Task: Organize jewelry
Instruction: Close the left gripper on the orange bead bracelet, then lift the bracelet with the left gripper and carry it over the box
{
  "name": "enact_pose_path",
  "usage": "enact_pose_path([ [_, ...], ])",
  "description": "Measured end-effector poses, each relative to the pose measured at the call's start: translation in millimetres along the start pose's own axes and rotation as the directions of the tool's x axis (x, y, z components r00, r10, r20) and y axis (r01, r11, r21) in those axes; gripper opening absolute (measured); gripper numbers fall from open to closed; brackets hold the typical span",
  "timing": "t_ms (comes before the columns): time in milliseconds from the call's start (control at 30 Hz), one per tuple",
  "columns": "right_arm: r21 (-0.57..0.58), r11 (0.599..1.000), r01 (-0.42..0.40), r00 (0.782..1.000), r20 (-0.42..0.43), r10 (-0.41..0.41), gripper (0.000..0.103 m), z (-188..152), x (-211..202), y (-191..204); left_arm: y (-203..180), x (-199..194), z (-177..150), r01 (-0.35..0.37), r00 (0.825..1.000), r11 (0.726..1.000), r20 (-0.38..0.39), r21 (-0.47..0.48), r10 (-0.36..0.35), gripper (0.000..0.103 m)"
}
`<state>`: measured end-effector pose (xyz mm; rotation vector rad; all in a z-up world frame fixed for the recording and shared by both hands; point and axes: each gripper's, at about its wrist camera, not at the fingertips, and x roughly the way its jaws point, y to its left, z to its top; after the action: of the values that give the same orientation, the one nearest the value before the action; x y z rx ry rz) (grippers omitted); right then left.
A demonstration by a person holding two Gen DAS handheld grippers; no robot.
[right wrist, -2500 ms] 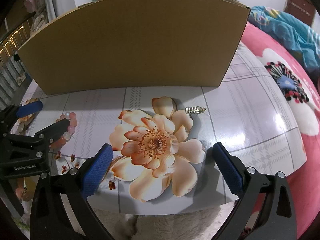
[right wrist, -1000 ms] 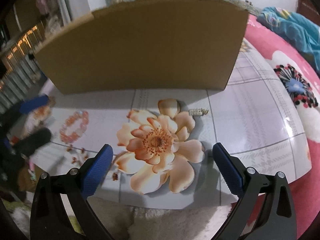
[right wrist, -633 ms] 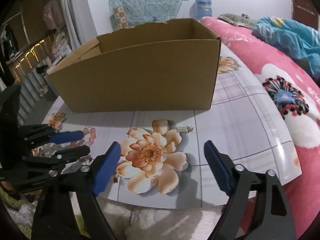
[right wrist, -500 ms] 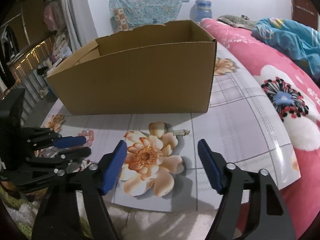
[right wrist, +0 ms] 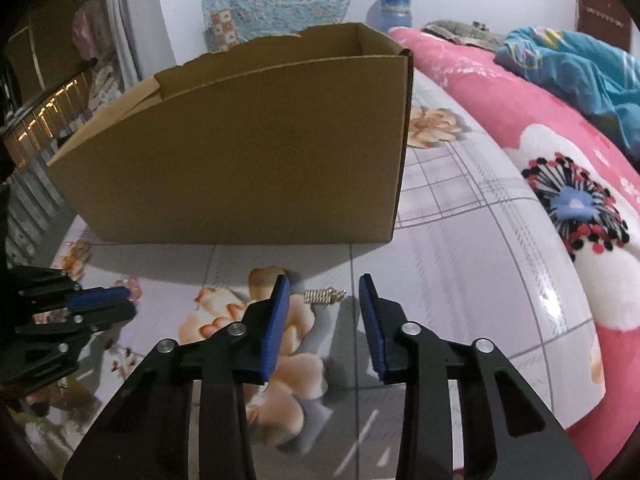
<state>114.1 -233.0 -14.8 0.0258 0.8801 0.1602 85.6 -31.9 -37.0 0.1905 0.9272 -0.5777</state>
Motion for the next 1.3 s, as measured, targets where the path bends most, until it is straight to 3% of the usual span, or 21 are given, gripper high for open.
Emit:
enact_pose_path([
  [167,-0.054,0.996,0.065,0.998,0.015,-0.064,0.024,-2.9,5.4,10.9,1.4,0.5,0.9,0.004,1.000,1.000,0.005,0.000,-0.004,0.009],
  [200,-0.053,0.996,0.067,0.998,0.018,-0.066,0.017,-2.8,5.3,11.4,1.0,1.0,1.4,0.005,1.000,1.000,0.006,0.001,-0.005,0.009],
  [333,-0.023,0.999,0.048,0.999,0.020,-0.048,0.015,-1.8,3.0,7.9,1.1,1.2,1.6,0.007,1.000,1.000,0.011,0.002,-0.007,0.009],
  [367,-0.018,0.999,0.046,0.999,0.022,-0.045,0.001,-1.3,2.2,7.1,1.1,1.3,1.6,0.008,1.000,1.000,0.012,0.002,-0.008,0.009],
  [667,0.044,0.999,0.011,1.000,0.025,-0.012,0.000,-4.1,-9.2,-2.9,1.7,0.0,-0.3,0.020,0.999,1.000,0.029,-0.012,-0.019,0.009],
  [1000,0.127,0.991,-0.038,0.994,0.106,0.025,0.000,0.3,-48.8,-20.3,-1.6,-14.6,-1.8,0.031,0.997,0.999,0.078,-0.012,-0.030,0.009],
  [1300,0.117,0.991,-0.070,0.982,0.180,0.048,0.000,12.1,-79.5,-13.9,-7.1,-41.6,6.3,0.057,0.987,0.998,0.148,-0.002,-0.056,0.009],
])
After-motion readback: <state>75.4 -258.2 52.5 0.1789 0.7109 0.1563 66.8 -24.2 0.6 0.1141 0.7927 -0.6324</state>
